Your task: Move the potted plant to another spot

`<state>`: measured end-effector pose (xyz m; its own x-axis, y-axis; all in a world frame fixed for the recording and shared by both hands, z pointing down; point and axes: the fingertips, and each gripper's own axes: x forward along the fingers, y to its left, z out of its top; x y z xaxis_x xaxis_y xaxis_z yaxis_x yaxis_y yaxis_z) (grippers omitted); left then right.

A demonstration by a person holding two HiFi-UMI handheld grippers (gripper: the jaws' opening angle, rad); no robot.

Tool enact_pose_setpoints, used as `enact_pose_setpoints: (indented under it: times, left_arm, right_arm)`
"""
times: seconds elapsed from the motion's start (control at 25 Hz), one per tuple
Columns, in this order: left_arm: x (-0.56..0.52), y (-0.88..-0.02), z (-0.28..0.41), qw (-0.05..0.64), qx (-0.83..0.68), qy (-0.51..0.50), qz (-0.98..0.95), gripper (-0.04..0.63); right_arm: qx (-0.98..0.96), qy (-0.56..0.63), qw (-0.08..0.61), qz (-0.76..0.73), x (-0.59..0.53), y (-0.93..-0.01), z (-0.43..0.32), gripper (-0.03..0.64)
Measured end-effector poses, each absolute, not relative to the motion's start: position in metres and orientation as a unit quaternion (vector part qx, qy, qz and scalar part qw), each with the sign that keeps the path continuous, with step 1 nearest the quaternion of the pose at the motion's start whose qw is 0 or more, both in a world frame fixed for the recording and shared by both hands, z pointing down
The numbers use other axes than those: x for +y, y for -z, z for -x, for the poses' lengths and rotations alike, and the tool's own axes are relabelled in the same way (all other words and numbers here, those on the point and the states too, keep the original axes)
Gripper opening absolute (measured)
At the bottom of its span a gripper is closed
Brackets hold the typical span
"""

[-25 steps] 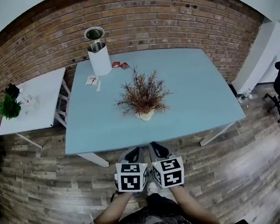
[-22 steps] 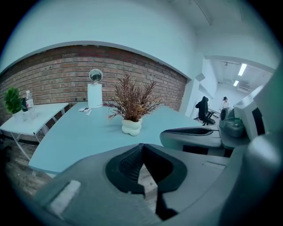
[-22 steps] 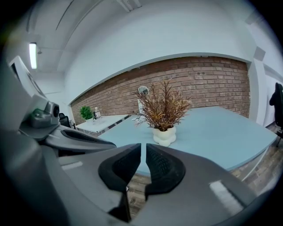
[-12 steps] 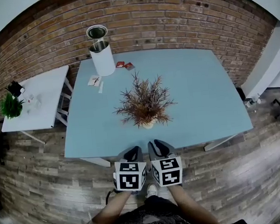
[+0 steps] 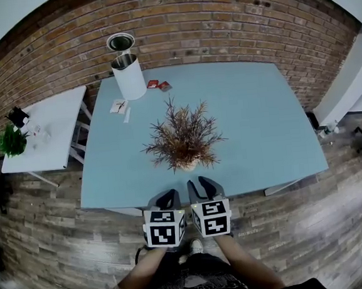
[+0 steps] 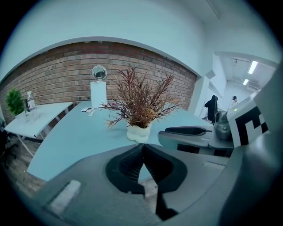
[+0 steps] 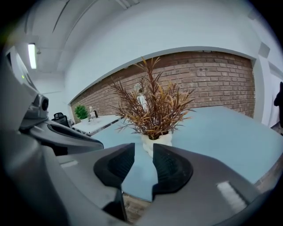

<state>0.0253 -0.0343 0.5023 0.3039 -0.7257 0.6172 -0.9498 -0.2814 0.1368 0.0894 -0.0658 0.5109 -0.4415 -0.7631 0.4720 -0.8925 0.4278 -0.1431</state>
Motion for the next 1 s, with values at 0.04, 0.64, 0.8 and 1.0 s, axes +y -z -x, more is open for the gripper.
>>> enact_pose_setpoints:
  times: [0.04, 0.64, 0.8, 1.0]
  left_arm:
    - [-0.036, -0.502, -0.026, 0.248, -0.543, -0.225, -0.77, -0.002]
    - [-0.075, -0.51, 0.001, 0.241, -0.51, -0.24, -0.791, -0.002]
    - [-0.087, -0.511, 0.006, 0.238, -0.502, -0.239, -0.796, -0.002]
    - [-0.098, -0.512, 0.011, 0.23, -0.49, -0.241, -0.805, -0.002]
  right_arm:
    - [-0.827, -0.187, 0.172, -0.502, -0.069, -0.512, -0.09, 0.116]
    - [-0.798, -0.17, 0.187, -0.547, -0.104, -0.531, -0.082, 0.223]
    - [-0.79, -0.176, 0.188, -0.556, -0.112, -0.541, -0.079, 0.271]
    - [-0.779, -0.183, 0.189, -0.569, -0.123, -0.545, -0.077, 0.304]
